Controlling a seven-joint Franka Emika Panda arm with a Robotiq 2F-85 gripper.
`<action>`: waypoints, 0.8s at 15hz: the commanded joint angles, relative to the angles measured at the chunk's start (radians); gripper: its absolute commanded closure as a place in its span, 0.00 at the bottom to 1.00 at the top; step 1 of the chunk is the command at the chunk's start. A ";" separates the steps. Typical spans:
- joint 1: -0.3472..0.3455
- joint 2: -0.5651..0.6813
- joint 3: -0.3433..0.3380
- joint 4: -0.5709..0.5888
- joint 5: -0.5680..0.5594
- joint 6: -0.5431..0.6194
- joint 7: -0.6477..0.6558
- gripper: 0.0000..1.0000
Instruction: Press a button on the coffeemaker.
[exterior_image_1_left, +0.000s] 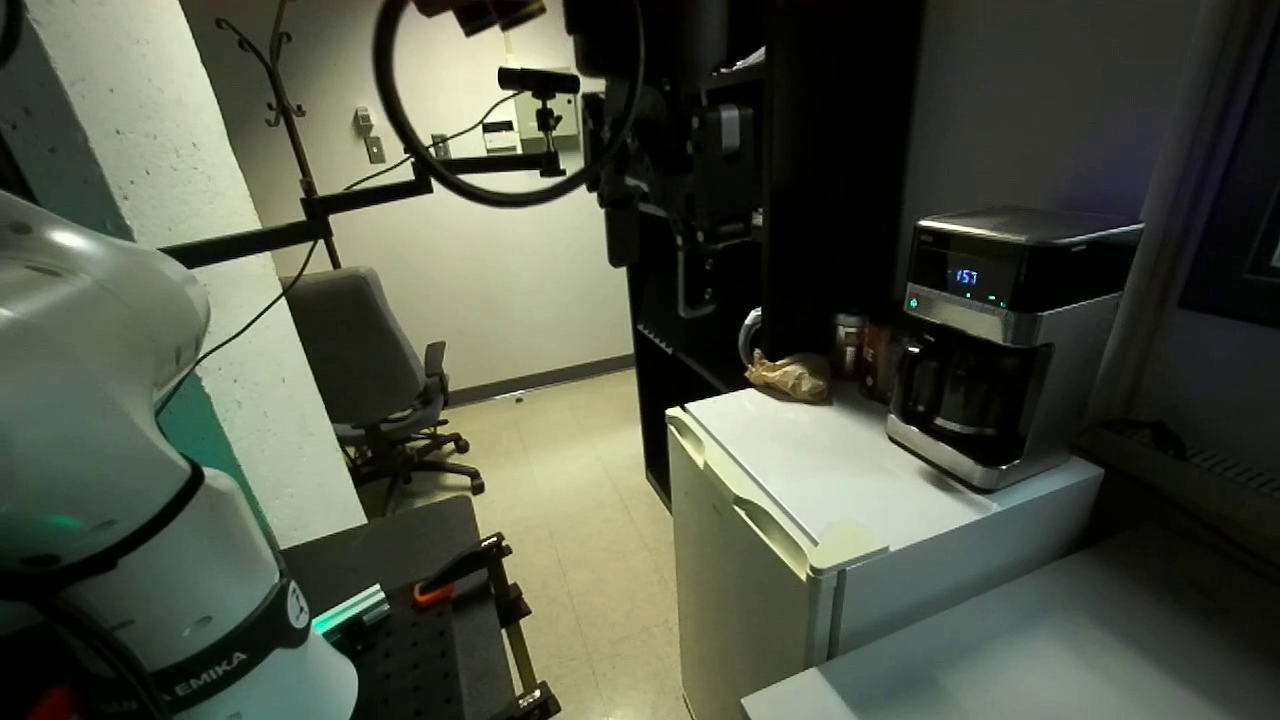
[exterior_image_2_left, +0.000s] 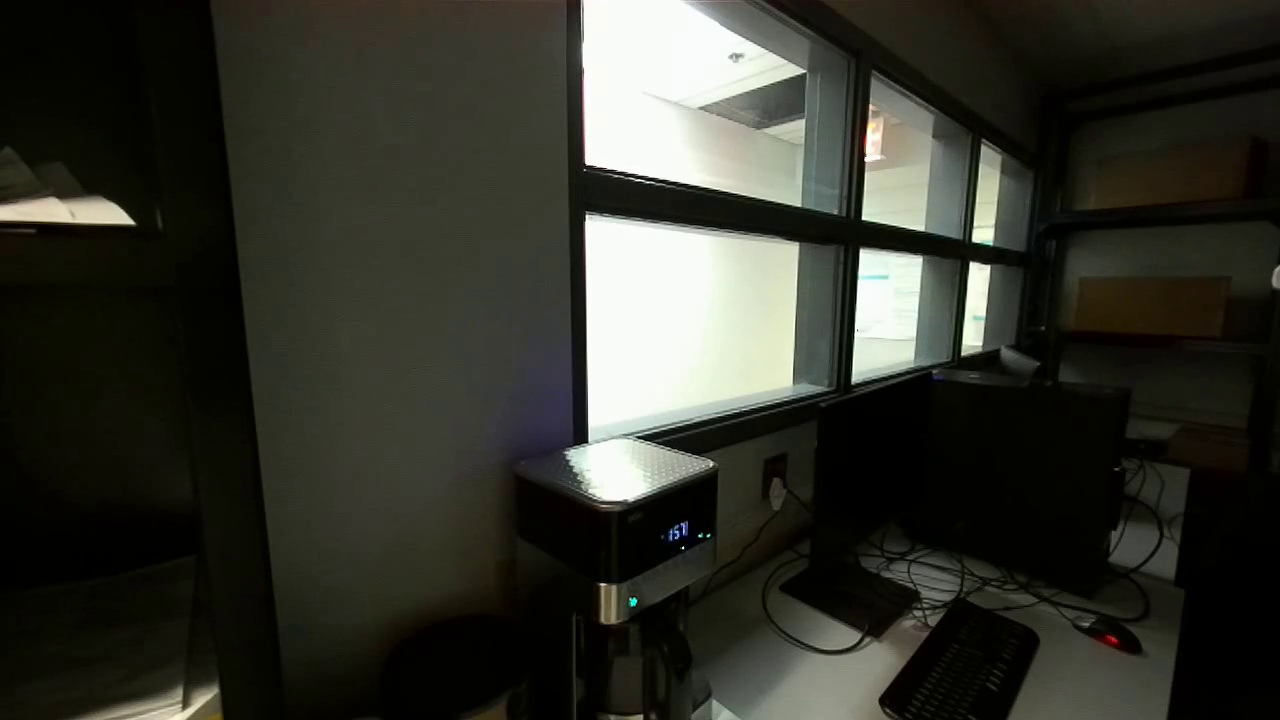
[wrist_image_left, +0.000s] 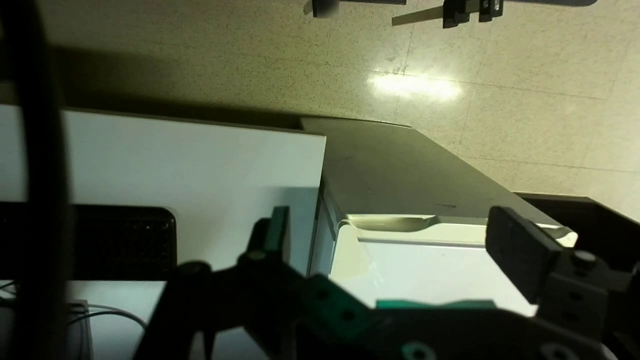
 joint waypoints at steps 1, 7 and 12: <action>0.017 0.112 0.008 0.056 0.010 0.063 -0.031 0.28; 0.032 0.266 0.050 0.104 -0.006 0.274 -0.033 0.67; 0.026 0.392 0.117 0.148 -0.076 0.452 -0.003 0.99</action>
